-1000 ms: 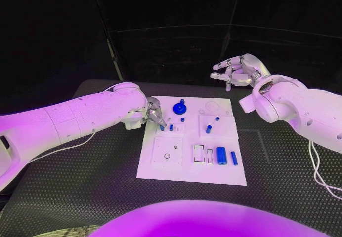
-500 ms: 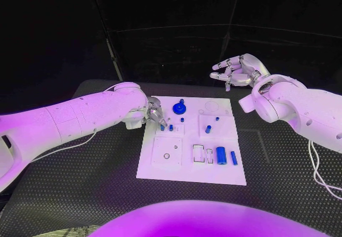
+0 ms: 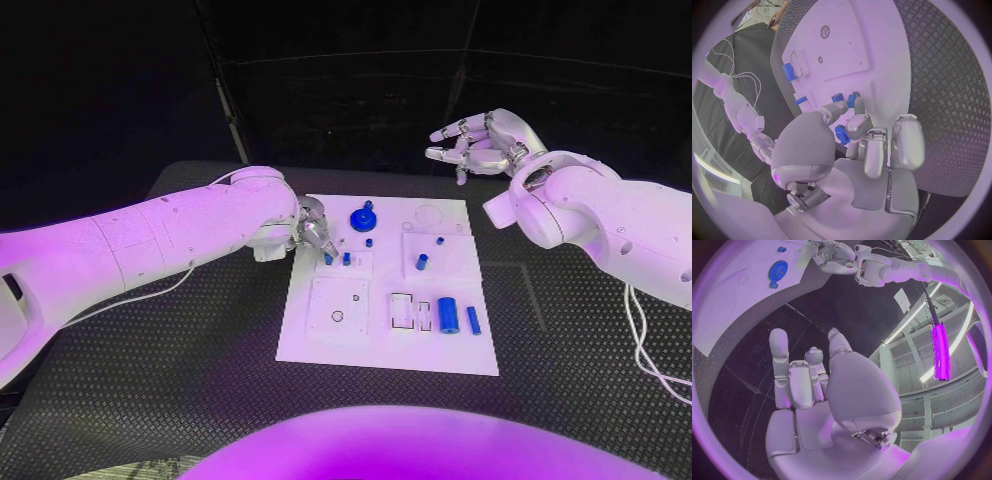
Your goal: Assemble the parts on the task board
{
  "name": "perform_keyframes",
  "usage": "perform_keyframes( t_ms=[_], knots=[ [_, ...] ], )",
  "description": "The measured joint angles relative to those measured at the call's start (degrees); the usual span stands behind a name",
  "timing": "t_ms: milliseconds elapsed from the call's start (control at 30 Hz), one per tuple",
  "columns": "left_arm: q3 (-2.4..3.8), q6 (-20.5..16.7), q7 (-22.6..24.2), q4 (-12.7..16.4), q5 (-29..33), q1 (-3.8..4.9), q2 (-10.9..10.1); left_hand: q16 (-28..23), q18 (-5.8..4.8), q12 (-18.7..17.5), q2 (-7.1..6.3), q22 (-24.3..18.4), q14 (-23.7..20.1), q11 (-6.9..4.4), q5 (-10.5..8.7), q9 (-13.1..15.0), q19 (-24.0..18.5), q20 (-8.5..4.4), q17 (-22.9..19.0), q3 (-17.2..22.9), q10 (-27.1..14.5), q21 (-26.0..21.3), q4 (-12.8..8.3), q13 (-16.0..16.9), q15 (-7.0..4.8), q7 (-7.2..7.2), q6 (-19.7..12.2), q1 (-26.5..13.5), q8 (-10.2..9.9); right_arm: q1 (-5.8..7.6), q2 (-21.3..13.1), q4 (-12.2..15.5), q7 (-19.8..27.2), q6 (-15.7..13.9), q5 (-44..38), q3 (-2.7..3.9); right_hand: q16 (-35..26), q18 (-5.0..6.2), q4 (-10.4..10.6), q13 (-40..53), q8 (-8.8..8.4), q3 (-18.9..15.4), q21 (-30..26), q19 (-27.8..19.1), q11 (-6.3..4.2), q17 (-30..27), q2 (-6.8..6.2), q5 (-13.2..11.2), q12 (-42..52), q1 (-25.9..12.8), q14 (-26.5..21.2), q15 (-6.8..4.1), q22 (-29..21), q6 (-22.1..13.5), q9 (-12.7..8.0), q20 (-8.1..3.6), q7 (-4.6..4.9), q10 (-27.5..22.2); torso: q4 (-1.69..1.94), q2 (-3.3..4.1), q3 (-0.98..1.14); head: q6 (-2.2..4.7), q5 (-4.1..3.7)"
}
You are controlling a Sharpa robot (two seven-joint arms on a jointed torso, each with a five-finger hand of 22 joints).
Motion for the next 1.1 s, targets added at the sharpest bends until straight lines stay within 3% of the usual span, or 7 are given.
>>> perform_keyframes(
  t_ms=[233,333,400,967,1100],
  knots=[
    [-0.04,0.08,-0.03,0.25,-0.78,-0.04,-0.29,0.0,0.0,0.29,0.0,0.0,0.18,-0.09,0.35,0.0,0.13,-0.13,0.0,-0.16,0.11,0.31,-0.16,0.52,-0.18,0.02,0.02,0.33,0.16,0.0,-0.01,0.0,0.0,0.01,0.0,0.0,0.0,0.0,0.0,0.0,0.0,0.0,0.0,0.0,0.0,0.0,0.0,0.0,0.0,0.0,0.0,0.0,0.0,0.0,0.0,0.0,0.0,0.0,0.03,0.0,-0.02,0.0,0.09],
    [-0.15,0.1,-0.06,0.36,-1.04,-0.19,-0.34,0.0,0.0,0.33,-0.06,0.0,0.18,0.0,4.8,0.43,0.26,-0.26,0.0,-0.44,0.2,0.59,-0.44,0.77,-0.18,0.31,0.31,0.51,0.28,0.0,-0.01,0.0,0.0,0.01,0.0,0.0,0.0,0.0,0.0,0.0,0.0,0.0,0.0,0.0,0.0,0.0,0.0,0.0,0.0,0.0,0.0,0.0,0.0,0.0,0.0,0.0,0.0,0.0,0.03,0.01,-0.02,0.0,0.12],
    [-0.14,0.05,-0.06,0.43,-1.23,-0.2,-0.34,0.0,0.0,0.51,-0.07,0.0,0.18,0.01,5.81,0.43,0.26,-0.26,0.0,-0.47,0.21,0.67,-0.47,0.91,-0.18,0.31,0.31,0.52,0.3,0.0,0.01,-0.01,0.0,0.02,0.0,0.0,0.0,0.0,0.0,0.0,0.0,0.0,0.0,0.0,0.0,0.0,0.0,0.0,0.0,0.0,0.0,0.0,0.0,0.0,0.0,0.0,0.0,0.0,0.03,0.01,-0.02,0.0,0.14],
    [-0.15,-0.13,-0.08,0.58,-2.21,-0.22,-0.18,0.0,0.0,0.9,-0.09,0.0,0.18,0.21,6.05,0.27,0.46,-0.06,0.0,-0.72,0.42,0.66,-0.72,1.5,-0.17,0.32,0.32,0.55,0.28,-0.03,0.08,-0.06,0.02,0.04,0.0,-0.01,0.0,0.0,0.0,0.0,0.0,0.0,0.0,0.0,0.0,0.04,0.0,0.0,0.0,0.0,0.0,0.0,0.0,0.0,0.0,0.0,0.0,0.0,0.01,0.0,0.0,0.0,0.23],
    [-0.18,-0.08,-0.15,0.41,-2.34,-0.24,0.03,0.0,0.01,1.15,0.73,0.0,-0.04,0.29,6.05,0.43,0.46,-0.06,0.0,-1.75,0.52,0.66,-1.75,1.75,-0.37,0.34,0.34,-0.55,0.28,-0.03,0.08,-0.06,0.02,0.05,0.01,-0.01,0.0,0.0,0.0,0.0,0.0,0.0,0.0,0.0,0.0,0.04,0.0,0.0,0.0,0.0,0.0,0.0,0.0,0.0,0.0,0.0,0.0,0.0,-0.03,0.0,0.02,0.0,0.23]
  ],
)
